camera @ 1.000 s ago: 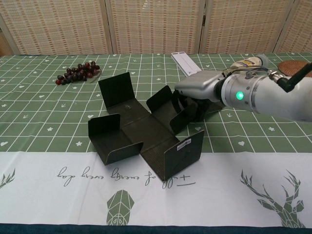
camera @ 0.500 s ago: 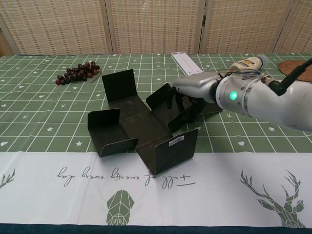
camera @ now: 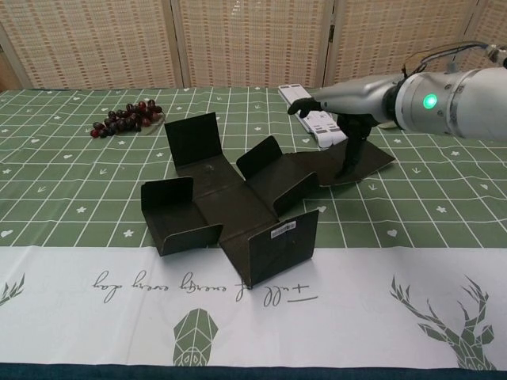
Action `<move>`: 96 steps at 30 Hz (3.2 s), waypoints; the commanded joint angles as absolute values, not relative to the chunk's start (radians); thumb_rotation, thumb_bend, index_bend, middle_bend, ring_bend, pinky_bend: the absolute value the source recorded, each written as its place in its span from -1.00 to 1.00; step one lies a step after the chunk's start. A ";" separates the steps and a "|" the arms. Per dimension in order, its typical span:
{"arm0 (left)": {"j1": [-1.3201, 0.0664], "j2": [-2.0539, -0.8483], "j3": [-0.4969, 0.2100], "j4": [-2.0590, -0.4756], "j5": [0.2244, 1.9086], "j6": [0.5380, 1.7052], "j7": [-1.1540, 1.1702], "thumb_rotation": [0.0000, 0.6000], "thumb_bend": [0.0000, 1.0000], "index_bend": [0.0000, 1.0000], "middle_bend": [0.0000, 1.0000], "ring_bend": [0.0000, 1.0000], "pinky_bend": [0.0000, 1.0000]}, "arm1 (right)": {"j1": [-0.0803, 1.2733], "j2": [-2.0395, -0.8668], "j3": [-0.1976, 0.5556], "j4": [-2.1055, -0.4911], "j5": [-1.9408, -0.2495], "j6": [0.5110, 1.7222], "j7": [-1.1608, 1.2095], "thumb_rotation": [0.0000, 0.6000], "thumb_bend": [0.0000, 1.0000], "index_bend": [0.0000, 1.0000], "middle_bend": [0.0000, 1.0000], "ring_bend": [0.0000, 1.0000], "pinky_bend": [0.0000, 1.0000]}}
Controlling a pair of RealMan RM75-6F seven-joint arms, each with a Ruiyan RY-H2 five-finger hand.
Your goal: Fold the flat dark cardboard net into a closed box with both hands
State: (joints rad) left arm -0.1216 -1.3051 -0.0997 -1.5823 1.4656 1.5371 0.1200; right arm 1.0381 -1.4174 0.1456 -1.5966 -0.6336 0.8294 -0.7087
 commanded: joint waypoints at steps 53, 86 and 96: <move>-0.153 -1.304 -0.122 -1.569 1.415 1.474 0.135 1.00 -0.77 -0.67 -0.73 -0.63 -0.30 | 1.260 -1.625 0.001 -1.093 -0.598 0.542 -0.558 1.00 -0.65 -0.52 -0.41 0.46 1.00; -0.569 -1.715 -0.167 -0.983 1.466 1.142 0.147 1.00 -0.77 -0.80 -0.75 -0.60 -0.29 | 1.001 -1.544 0.074 -1.332 -0.925 0.829 -0.367 1.00 -0.64 -0.40 -0.24 0.51 1.00; -0.612 -1.808 -0.172 -0.902 1.449 1.125 0.083 1.00 -0.77 -0.82 -0.77 -0.61 -0.30 | 0.983 -1.558 0.094 -1.314 -0.950 0.816 -0.365 1.00 -0.61 -0.40 -0.24 0.51 1.00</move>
State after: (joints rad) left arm -0.6063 -1.7989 -0.1706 -0.9072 1.4510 1.1253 0.0934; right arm 0.9841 -1.5578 0.0930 -1.3143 -0.9499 0.8160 -0.3647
